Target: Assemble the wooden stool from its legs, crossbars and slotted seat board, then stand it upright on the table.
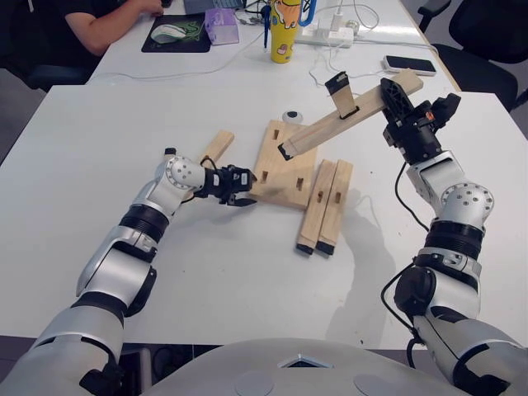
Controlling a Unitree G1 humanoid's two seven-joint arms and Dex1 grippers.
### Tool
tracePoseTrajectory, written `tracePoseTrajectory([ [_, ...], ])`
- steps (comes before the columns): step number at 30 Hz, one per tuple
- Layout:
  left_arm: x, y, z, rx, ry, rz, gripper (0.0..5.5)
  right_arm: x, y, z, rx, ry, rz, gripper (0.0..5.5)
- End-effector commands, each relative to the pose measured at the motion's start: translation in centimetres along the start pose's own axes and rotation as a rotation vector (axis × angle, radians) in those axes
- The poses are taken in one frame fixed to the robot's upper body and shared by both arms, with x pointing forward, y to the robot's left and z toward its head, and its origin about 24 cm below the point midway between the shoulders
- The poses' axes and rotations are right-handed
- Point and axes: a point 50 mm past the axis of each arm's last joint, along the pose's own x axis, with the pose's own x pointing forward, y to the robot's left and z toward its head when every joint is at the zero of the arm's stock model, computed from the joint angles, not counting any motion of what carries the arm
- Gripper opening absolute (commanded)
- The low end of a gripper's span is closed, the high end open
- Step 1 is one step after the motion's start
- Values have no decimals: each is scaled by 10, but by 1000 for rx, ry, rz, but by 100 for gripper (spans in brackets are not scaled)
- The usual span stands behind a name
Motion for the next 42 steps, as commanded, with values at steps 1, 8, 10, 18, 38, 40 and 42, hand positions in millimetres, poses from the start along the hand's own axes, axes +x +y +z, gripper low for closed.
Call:
tracePoseTrajectory([
  [1, 5, -27, -27, -80, 147, -151, 295, 0, 1, 0, -8, -9, -4, 103],
  [8, 3, -50, -26, -141, 170, -329, 295, -4, -2, 0, -28, -14, -25, 103],
  [10, 3, -54, -23, -174, 154, -350, 295, -5, 0, -4, -95, 10, -49, 103],
  [18, 2, -65, -18, -385, 126, -262, 295, -29, 28, -19, -297, -14, -193, 103],
  [38, -3, -107, -11, -648, 78, -117, 295, -62, 59, -42, -440, -77, -396, 103],
  [40, -3, -107, -12, -651, 82, -111, 295, -62, 59, -43, -438, -69, -394, 103],
  [42, -4, -107, -12, -653, 83, -105, 295, -63, 57, -44, -422, -59, -400, 103],
])
